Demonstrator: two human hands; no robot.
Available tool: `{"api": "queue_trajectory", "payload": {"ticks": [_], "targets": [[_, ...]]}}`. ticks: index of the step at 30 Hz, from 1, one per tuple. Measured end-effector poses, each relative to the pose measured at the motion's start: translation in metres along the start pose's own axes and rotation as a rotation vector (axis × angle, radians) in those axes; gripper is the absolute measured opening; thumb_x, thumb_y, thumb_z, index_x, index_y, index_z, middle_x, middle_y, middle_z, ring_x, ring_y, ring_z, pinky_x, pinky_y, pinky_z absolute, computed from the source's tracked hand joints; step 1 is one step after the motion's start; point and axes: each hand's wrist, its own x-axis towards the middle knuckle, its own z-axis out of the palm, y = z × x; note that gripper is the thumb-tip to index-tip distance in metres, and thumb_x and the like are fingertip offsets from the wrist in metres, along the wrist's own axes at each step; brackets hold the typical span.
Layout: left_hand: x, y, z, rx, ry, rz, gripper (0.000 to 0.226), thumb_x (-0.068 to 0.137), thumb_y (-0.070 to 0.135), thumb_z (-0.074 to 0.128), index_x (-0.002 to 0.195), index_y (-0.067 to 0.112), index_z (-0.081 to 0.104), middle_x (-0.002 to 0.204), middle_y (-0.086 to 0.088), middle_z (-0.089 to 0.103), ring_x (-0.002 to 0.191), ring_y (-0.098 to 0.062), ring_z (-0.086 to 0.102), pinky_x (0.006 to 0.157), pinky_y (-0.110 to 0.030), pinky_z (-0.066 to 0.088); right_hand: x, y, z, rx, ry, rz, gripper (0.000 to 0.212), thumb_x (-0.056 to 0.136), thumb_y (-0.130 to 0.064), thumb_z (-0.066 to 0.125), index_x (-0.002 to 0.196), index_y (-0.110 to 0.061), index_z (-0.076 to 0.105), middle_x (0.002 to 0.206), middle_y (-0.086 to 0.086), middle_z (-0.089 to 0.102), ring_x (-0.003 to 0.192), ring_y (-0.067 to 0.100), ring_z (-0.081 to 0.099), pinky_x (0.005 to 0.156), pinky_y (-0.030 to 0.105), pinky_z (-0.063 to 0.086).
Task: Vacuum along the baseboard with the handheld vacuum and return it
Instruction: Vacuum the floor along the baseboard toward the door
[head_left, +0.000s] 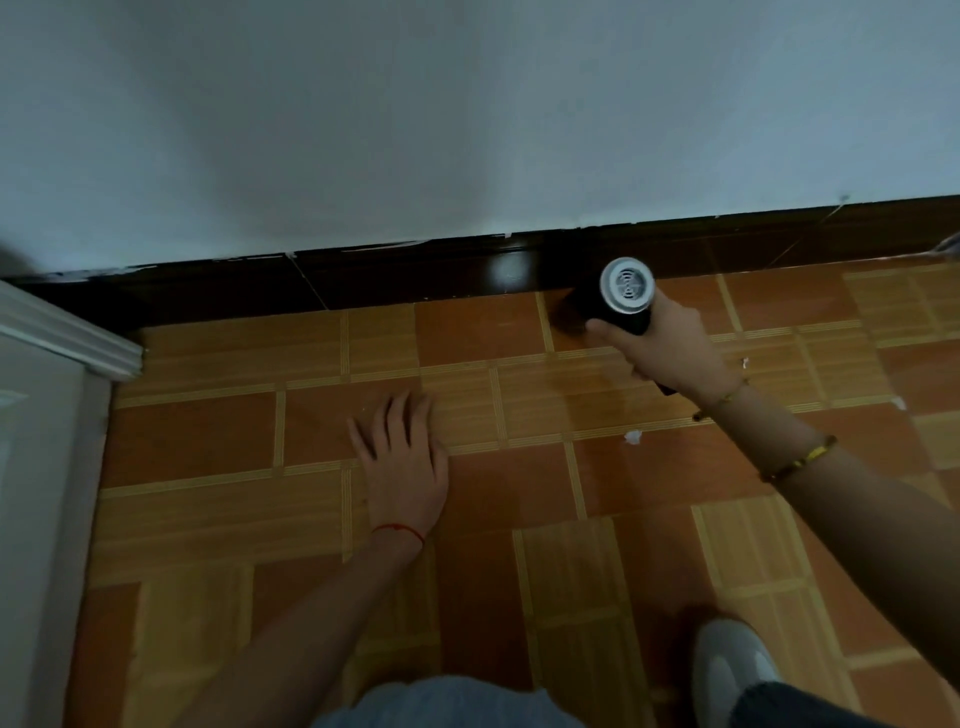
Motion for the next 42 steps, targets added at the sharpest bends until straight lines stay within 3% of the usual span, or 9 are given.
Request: {"api": "queue_trajectory", "payload": {"ticks": [7,11,15,20,26,31,36,40,42], "targets": [[0.000,0.004,0.001,0.053,0.014,-0.009,0.052,0.096,0.032,0.032,0.143,0.015,0.046,0.145,-0.013,0.047,0.139,-0.032,0.038,0.118,-0.068,0.012,0.003,0.023,-0.012,-0.027,0.127,0.026,0.083,0.074,-0.074,0.056,0.138,-0.023,0.042,0.106,0.008,0.071,0.080,0.032,0.070,0.073,0.044,0.059],[0.000,0.009,0.001,0.079,0.017,-0.020,0.054,0.095,0.031,0.030,0.143,0.011,0.047,0.144,-0.017,0.049,0.139,-0.036,0.039,0.116,-0.070,0.013,-0.002,0.033,-0.017,0.021,0.037,-0.040,0.072,0.083,-0.054,0.066,0.140,-0.017,0.043,0.113,0.007,0.070,0.096,0.028,0.068,0.080,0.031,0.053],[-0.001,0.012,-0.002,0.135,-0.003,-0.017,0.054,0.097,0.029,0.030,0.146,0.011,0.042,0.145,-0.017,0.048,0.140,-0.036,0.039,0.116,-0.071,0.012,0.002,0.034,-0.024,0.065,-0.105,-0.114,0.060,0.084,-0.050,0.068,0.133,-0.020,0.049,0.094,-0.008,0.063,0.087,0.019,0.066,0.077,0.032,0.055],[-0.004,0.033,-0.007,0.078,0.012,-0.014,0.044,0.099,0.027,0.030,0.138,0.012,0.044,0.142,-0.019,0.050,0.137,-0.038,0.042,0.116,-0.070,0.017,0.010,0.048,-0.039,-0.012,-0.001,-0.063,0.072,0.081,-0.062,0.062,0.137,-0.020,0.045,0.108,0.005,0.071,0.086,0.028,0.070,0.077,0.041,0.058],[-0.020,0.078,-0.010,-0.005,-0.032,0.073,0.042,0.098,0.026,0.032,0.139,0.016,0.038,0.148,-0.016,0.044,0.143,-0.036,0.034,0.118,-0.065,0.018,-0.003,0.045,-0.057,0.012,-0.353,-0.162,0.052,0.088,-0.045,0.065,0.129,-0.019,0.048,0.075,-0.003,0.065,0.054,0.013,0.062,0.053,0.025,0.053],[-0.031,0.109,-0.007,-0.036,-0.090,0.077,0.048,0.099,0.030,0.028,0.144,0.018,0.041,0.154,-0.012,0.038,0.146,-0.031,0.026,0.120,-0.060,0.018,-0.008,0.051,-0.059,-0.146,-0.214,-0.197,0.071,0.085,-0.055,0.064,0.141,-0.018,0.042,0.115,0.006,0.068,0.090,0.025,0.066,0.079,0.038,0.056],[-0.020,0.126,0.007,-0.073,-0.127,0.023,0.053,0.098,0.032,0.023,0.146,0.018,0.040,0.155,-0.013,0.035,0.148,-0.033,0.025,0.119,-0.063,0.019,-0.022,0.052,-0.075,-0.073,-0.501,-0.192,0.043,0.087,-0.046,0.066,0.119,-0.020,0.053,0.064,-0.005,0.062,0.043,0.008,0.057,0.045,0.018,0.047],[-0.007,0.130,0.017,-0.077,-0.107,-0.012,0.054,0.096,0.033,0.026,0.145,0.016,0.041,0.153,-0.015,0.036,0.145,-0.035,0.028,0.117,-0.066,0.019,-0.028,0.057,-0.077,-0.119,-0.405,-0.270,0.052,0.086,-0.045,0.067,0.130,-0.022,0.051,0.088,-0.009,0.064,0.054,-0.006,0.044,0.052,0.009,0.034],[-0.003,0.127,0.022,-0.059,-0.107,-0.001,0.055,0.096,0.033,0.026,0.147,0.016,0.039,0.155,-0.014,0.035,0.146,-0.034,0.026,0.117,-0.066,0.017,-0.029,0.059,-0.079,-0.120,-0.443,-0.253,0.049,0.086,-0.044,0.068,0.127,-0.024,0.051,0.081,-0.013,0.061,0.048,-0.003,0.048,0.048,0.010,0.037]]}}
